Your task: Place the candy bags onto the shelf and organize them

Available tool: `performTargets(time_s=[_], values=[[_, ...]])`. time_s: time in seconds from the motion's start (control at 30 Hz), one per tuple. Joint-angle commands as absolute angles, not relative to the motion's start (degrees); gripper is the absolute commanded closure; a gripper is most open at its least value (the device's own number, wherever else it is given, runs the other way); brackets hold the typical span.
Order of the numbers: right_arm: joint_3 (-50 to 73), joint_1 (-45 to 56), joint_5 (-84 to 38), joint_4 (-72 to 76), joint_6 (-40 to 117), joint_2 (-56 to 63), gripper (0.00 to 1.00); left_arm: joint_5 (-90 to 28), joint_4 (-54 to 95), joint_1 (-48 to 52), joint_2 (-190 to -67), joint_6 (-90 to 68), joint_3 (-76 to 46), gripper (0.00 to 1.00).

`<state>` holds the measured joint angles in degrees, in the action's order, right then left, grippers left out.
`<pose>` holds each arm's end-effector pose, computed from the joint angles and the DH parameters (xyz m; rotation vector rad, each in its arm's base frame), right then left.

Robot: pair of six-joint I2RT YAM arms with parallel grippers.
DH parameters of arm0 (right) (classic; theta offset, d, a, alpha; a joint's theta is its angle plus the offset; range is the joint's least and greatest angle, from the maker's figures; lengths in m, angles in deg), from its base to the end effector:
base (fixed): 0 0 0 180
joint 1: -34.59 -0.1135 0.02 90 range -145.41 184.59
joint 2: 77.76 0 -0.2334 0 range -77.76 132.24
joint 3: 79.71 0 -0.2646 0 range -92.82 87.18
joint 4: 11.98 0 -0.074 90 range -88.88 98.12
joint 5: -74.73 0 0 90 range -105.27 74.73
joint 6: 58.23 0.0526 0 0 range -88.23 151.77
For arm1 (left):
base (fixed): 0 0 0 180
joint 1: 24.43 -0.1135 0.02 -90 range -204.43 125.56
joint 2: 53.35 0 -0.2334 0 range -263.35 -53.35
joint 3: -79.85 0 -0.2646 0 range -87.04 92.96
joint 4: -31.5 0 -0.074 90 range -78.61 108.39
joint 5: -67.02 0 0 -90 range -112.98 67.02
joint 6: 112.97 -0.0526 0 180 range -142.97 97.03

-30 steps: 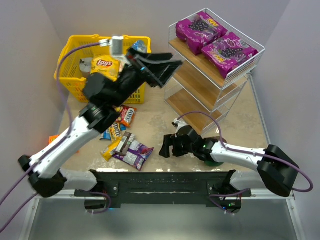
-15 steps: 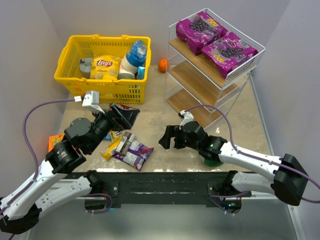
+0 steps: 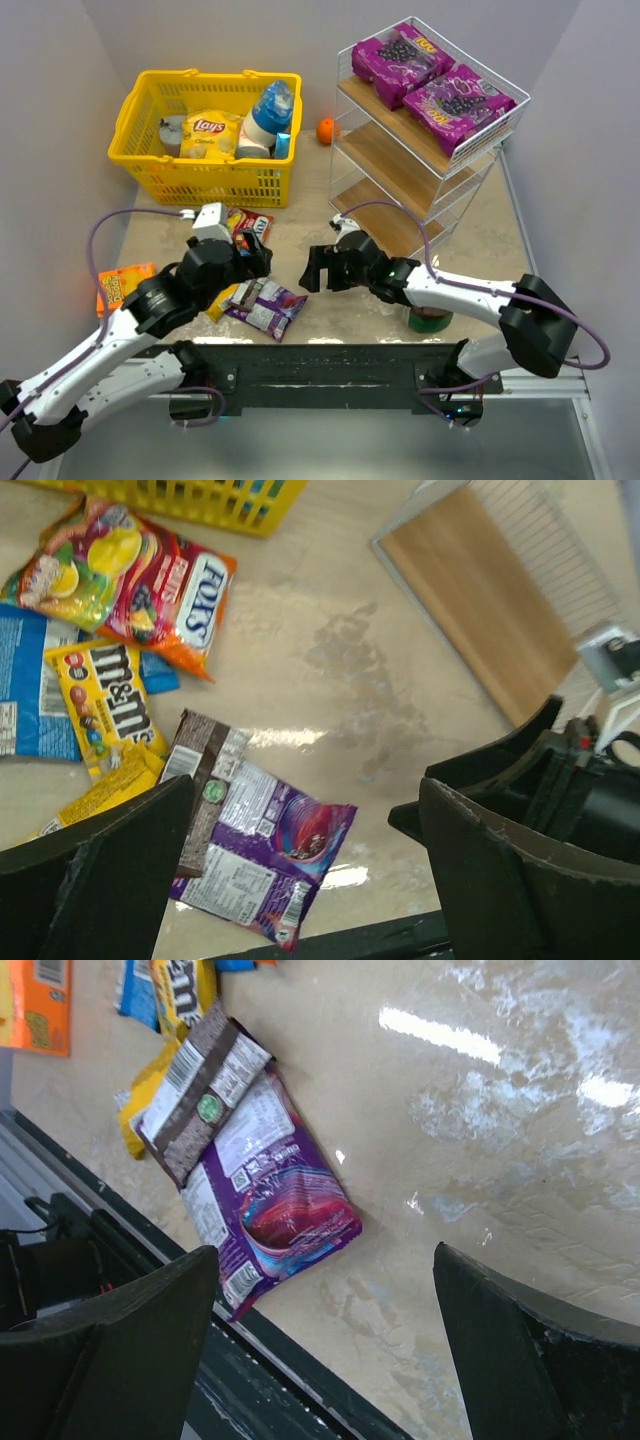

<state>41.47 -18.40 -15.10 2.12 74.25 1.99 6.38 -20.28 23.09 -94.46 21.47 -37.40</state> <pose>0.1983 0.2628 0.1760 -0.2127 2.3319 0.8992 0.1499 -0.1255 0.3044 -0.2519 2.0409 -0.4716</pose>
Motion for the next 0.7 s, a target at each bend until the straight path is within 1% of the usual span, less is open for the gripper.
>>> performTargets(time_s=[0.0, 0.03, 0.13, 0.2, 0.3, 0.5, 0.6, 0.63, 0.67], values=[[40.16, -19.46, -17.55, -0.19, 77.46, 4.33, 0.10, -0.99, -17.65, 18.12, -97.12, 20.11, -41.85, 0.00], [40.68, -19.72, -17.47, -0.46, 77.91, 4.68, 0.11, -5.97, -15.03, 13.93, -97.12, 19.14, -42.74, 0.01], [41.65, -20.87, -18.52, -2.55, 79.40, 6.78, 0.12, -12.59, -11.24, 7.14, -98.17, 15.80, -45.29, 0.00], [41.57, -21.74, -20.00, -3.62, 79.93, 10.02, 0.14, -14.36, -9.91, 5.80, -99.75, 14.30, -45.91, 0.00], [39.81, -22.97, -20.98, -3.97, 80.63, 14.68, 0.18, -16.30, -7.10, 4.83, -102.03, 13.24, -46.87, 0.01], [37.17, -25.53, -18.87, -3.44, 84.32, 19.35, 0.29, -19.81, -3.41, 1.94, -104.85, 13.15, -49.95, 0.00], [38.14, -25.70, -18.44, -6.52, 85.73, 20.24, 0.44, -21.40, -2.70, 0.97, -105.82, 13.24, -50.31, 0.00], [38.66, -25.61, -18.00, -7.22, 85.99, 20.15, 0.53, -21.40, -2.53, 0.70, -106.09, 13.15, -50.30, 0.01], [38.93, -25.70, -17.30, -7.31, 86.43, 19.89, 0.60, -21.66, -2.44, 0.44, -106.35, 13.15, -50.30, 0.00]])
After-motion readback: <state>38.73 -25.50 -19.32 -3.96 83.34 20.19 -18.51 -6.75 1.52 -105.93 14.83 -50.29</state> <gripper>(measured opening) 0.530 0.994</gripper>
